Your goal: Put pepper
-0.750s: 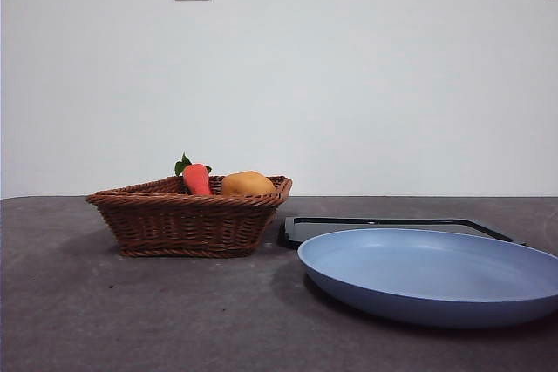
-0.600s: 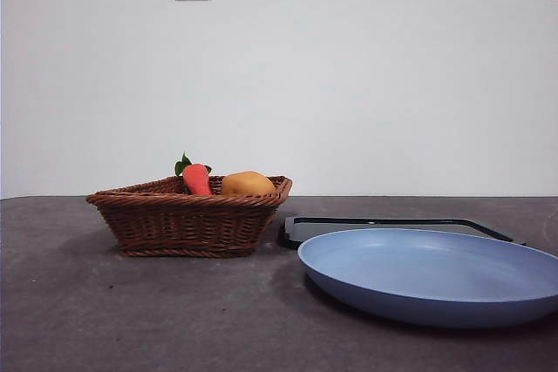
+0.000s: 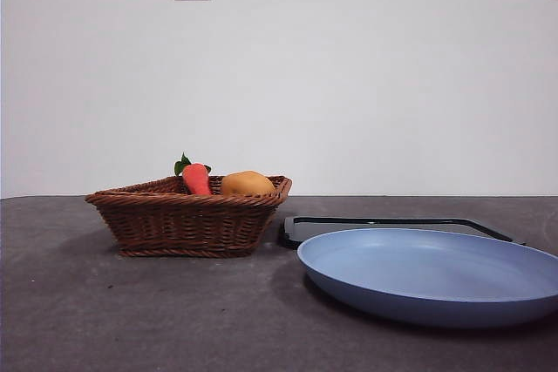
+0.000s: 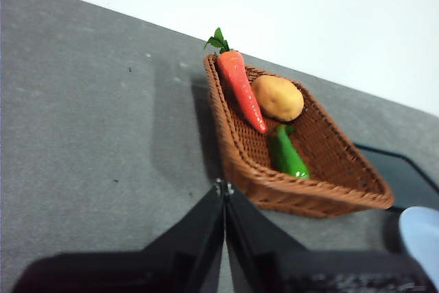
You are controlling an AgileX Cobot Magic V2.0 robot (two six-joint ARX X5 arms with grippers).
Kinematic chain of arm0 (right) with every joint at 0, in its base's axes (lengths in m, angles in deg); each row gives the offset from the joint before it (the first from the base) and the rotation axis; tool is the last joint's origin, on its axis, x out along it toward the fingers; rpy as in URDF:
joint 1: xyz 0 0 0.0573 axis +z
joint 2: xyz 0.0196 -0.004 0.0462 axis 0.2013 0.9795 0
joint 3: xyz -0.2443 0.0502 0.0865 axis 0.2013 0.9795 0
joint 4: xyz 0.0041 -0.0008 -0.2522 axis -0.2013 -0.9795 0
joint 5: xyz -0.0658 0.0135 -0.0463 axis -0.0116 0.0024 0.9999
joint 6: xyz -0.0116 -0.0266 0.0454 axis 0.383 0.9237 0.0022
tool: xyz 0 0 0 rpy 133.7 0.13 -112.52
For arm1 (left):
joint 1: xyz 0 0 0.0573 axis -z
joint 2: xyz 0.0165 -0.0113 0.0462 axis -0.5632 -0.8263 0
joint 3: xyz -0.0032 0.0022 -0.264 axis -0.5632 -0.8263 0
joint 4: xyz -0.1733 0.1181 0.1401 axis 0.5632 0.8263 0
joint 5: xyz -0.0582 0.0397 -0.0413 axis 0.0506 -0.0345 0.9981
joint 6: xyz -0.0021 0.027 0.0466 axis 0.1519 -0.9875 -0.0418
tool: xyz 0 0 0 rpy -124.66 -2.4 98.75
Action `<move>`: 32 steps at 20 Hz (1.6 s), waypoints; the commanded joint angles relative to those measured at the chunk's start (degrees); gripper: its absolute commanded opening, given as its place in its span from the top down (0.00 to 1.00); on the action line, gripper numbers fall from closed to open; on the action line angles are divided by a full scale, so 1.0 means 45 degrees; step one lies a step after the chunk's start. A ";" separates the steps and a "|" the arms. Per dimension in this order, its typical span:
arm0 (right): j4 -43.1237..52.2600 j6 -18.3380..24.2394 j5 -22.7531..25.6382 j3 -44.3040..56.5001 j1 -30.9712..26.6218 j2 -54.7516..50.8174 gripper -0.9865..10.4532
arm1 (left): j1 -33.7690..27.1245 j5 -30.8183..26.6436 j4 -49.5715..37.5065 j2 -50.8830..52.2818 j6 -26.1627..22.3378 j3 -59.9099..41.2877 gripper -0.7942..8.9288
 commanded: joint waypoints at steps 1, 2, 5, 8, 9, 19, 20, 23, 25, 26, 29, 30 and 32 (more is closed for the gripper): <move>0.0185 -0.0369 -0.0437 -0.0991 0.0029 0.0544 0.91 | -0.0039 0.0083 0.0408 -0.0029 0.0471 0.0850 0.91; 0.0107 -0.0364 -0.0437 -0.1311 0.0034 0.0801 0.91 | -0.0039 0.0126 0.0627 -0.0107 0.0471 0.1098 0.91; -0.0389 -0.0083 -0.0500 -0.2409 0.0034 0.1739 0.91 | -0.0039 0.0520 0.1258 -0.0568 0.0461 0.1977 0.91; -0.1360 0.0525 -0.0845 -0.3706 0.0034 0.2822 0.91 | -0.0039 0.1054 0.1700 -0.1413 0.0369 0.2919 0.91; -0.1802 0.0763 -0.1025 -0.4138 0.0034 0.3167 0.91 | -0.0039 0.1316 0.1821 -0.1710 0.0262 0.3206 0.91; -0.7674 0.4371 -0.2103 -0.8592 0.0291 0.6776 0.91 | -0.0015 0.4333 0.4896 -0.5348 -0.2880 0.6572 0.91; -0.8184 0.4750 -0.2098 -0.8879 0.0316 0.7028 0.91 | -0.0015 0.4449 0.5236 -0.5595 -0.3143 0.6805 0.91; -1.0151 0.5911 -0.2093 -0.9714 0.0457 0.7854 0.91 | -0.0015 0.4702 0.6674 -0.6392 -0.4240 0.7592 0.91; -1.0797 0.6217 -0.2089 -0.9855 0.0461 0.8111 0.91 | -0.0015 0.4697 0.7426 -0.6688 -0.4745 0.7907 0.91; -1.0826 0.6212 -0.2089 -0.9855 0.0461 0.8165 0.91 | -0.0015 0.4702 0.7543 -0.6727 -0.4809 0.7980 0.91; -1.0778 0.6207 -0.2084 -0.9855 0.0461 0.8165 0.89 | -0.0015 0.4702 0.7514 -0.6727 -0.4789 0.8000 0.88; -1.0758 0.6198 -0.2084 -0.9855 0.0461 0.8174 0.84 | -0.0015 0.4673 0.7509 -0.6727 -0.4707 0.8000 0.78; -1.0763 0.6139 -0.2084 -0.9855 0.0461 0.8233 0.67 | -0.0015 0.4643 0.7475 -0.6727 -0.4459 0.8000 0.57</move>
